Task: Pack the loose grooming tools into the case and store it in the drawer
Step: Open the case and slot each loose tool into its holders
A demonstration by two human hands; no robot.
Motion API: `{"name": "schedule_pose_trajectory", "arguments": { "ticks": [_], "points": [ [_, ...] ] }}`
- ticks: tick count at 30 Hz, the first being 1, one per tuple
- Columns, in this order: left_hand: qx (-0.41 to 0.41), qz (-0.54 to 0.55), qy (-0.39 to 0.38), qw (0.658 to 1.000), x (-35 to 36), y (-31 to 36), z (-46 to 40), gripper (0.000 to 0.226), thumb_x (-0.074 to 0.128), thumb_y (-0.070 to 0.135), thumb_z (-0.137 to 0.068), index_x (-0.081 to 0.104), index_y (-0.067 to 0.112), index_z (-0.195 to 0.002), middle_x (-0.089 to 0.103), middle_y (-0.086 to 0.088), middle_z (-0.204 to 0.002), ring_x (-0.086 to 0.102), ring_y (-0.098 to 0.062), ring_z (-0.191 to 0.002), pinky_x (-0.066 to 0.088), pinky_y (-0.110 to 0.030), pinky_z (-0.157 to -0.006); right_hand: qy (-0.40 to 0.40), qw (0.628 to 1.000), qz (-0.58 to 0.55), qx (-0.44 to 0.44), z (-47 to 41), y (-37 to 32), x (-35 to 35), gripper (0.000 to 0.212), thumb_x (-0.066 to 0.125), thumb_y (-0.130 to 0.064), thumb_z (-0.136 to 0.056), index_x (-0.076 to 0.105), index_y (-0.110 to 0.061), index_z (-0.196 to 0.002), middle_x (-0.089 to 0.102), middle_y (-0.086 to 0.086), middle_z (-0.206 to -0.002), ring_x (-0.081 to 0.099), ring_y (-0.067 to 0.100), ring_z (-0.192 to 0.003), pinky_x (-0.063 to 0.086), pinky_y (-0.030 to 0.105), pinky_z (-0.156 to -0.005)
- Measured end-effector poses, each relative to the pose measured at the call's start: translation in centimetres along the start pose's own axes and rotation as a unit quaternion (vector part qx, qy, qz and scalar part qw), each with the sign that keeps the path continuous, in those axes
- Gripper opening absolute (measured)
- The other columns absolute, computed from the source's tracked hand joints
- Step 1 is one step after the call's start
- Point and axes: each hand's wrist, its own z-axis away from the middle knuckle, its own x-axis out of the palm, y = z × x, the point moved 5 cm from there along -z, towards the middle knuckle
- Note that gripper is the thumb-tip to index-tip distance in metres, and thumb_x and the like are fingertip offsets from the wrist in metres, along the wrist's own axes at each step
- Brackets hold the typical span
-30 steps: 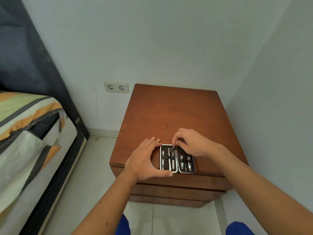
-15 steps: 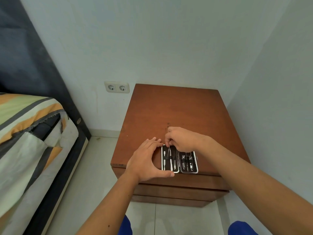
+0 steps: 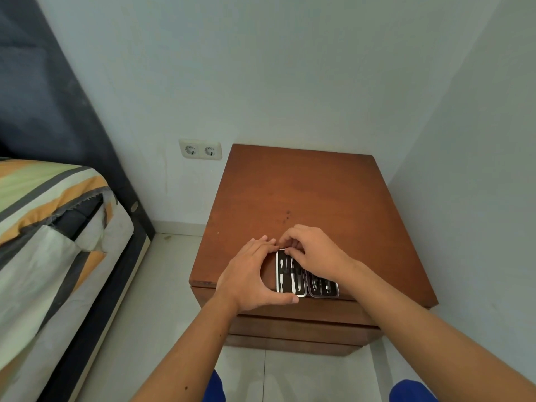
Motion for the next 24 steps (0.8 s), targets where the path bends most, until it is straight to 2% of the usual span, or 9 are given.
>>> {"name": "schedule_pose_trajectory", "arguments": {
  "ticks": [4, 7, 10, 13, 17, 20, 24],
  "points": [
    [-0.015, -0.004, -0.009, 1.000, 0.2, -0.2, 0.1, 0.124, 0.073, 0.095, -0.054, 0.043, 0.030, -0.155, 0.036, 0.018, -0.164, 0.016, -0.001, -0.156, 0.017, -0.035, -0.130, 0.055, 0.998, -0.018, 0.025, 1.4, 0.8, 0.6, 0.028, 0.068, -0.028, -0.098, 0.069, -0.023, -0.126, 0.063, -0.013, -0.115, 0.058, 0.006, -0.108, 0.051, 0.029, -0.099],
    [-0.018, -0.005, -0.012, 1.000, 0.1, -0.1, 0.2, 0.123, 0.074, 0.093, -0.055, 0.041, 0.030, -0.156, 0.034, 0.018, -0.165, 0.014, 0.001, -0.155, 0.015, -0.035, -0.130, 0.029, 0.999, -0.009, 0.020, 2.2, 0.7, 1.0, 0.043, 0.068, -0.039, -0.096, 0.065, -0.024, -0.136, 0.058, -0.014, -0.125, 0.050, 0.008, -0.117, 0.040, 0.026, -0.105],
    [-0.018, -0.002, -0.010, 1.000, -0.2, 0.1, 0.2, 0.122, 0.077, 0.089, -0.057, 0.040, 0.030, -0.157, 0.032, 0.019, -0.165, 0.008, 0.009, -0.147, 0.008, -0.025, -0.124, -0.001, 1.000, 0.016, 0.002, 2.6, 0.4, 1.1, 0.054, 0.069, -0.046, -0.093, 0.061, -0.023, -0.142, 0.055, -0.013, -0.130, 0.043, 0.011, -0.121, 0.039, 0.028, -0.108],
    [-0.016, -0.005, -0.010, 1.000, -0.2, 0.2, 0.2, 0.121, 0.076, 0.090, -0.057, 0.041, 0.031, -0.157, 0.032, 0.019, -0.165, 0.007, 0.009, -0.147, 0.007, -0.024, -0.122, -0.003, 1.000, 0.012, 0.004, 2.9, 0.3, 1.0, 0.058, 0.073, -0.049, -0.089, 0.062, -0.023, -0.141, 0.055, -0.014, -0.130, 0.042, 0.011, -0.123, 0.041, 0.031, -0.110],
    [-0.022, -0.003, -0.014, 1.000, -0.2, 0.0, 0.2, 0.120, 0.074, 0.092, -0.056, 0.041, 0.033, -0.155, 0.032, 0.020, -0.164, 0.012, 0.004, -0.152, 0.013, -0.030, -0.128, 0.008, 1.000, -0.003, 0.021, 3.3, 0.4, 1.1, 0.059, 0.078, -0.051, -0.084, 0.065, -0.024, -0.135, 0.053, -0.016, -0.135, 0.038, 0.007, -0.129, 0.038, 0.031, -0.113],
    [-0.014, -0.005, -0.011, 1.000, -0.2, 0.1, 0.2, 0.119, 0.076, 0.091, -0.057, 0.043, 0.032, -0.154, 0.033, 0.021, -0.163, 0.010, 0.010, -0.149, 0.009, -0.026, -0.127, 0.013, 0.999, -0.017, 0.028, 3.7, 0.4, 1.3, 0.060, 0.080, -0.055, -0.080, 0.067, -0.028, -0.131, 0.051, -0.018, -0.138, 0.034, 0.004, -0.134, 0.034, 0.032, -0.114],
    [-0.011, 0.000, -0.009, 1.000, -0.2, 0.1, 0.3, 0.116, 0.079, 0.088, -0.057, 0.044, 0.033, -0.154, 0.034, 0.022, -0.162, 0.007, 0.014, -0.144, 0.005, -0.018, -0.120, 0.015, 0.999, -0.032, 0.020, 4.3, 0.6, 1.6, 0.057, 0.083, -0.053, -0.078, 0.069, -0.028, -0.127, 0.050, -0.018, -0.141, 0.031, 0.002, -0.138, 0.029, 0.025, -0.114]
  ]
}}
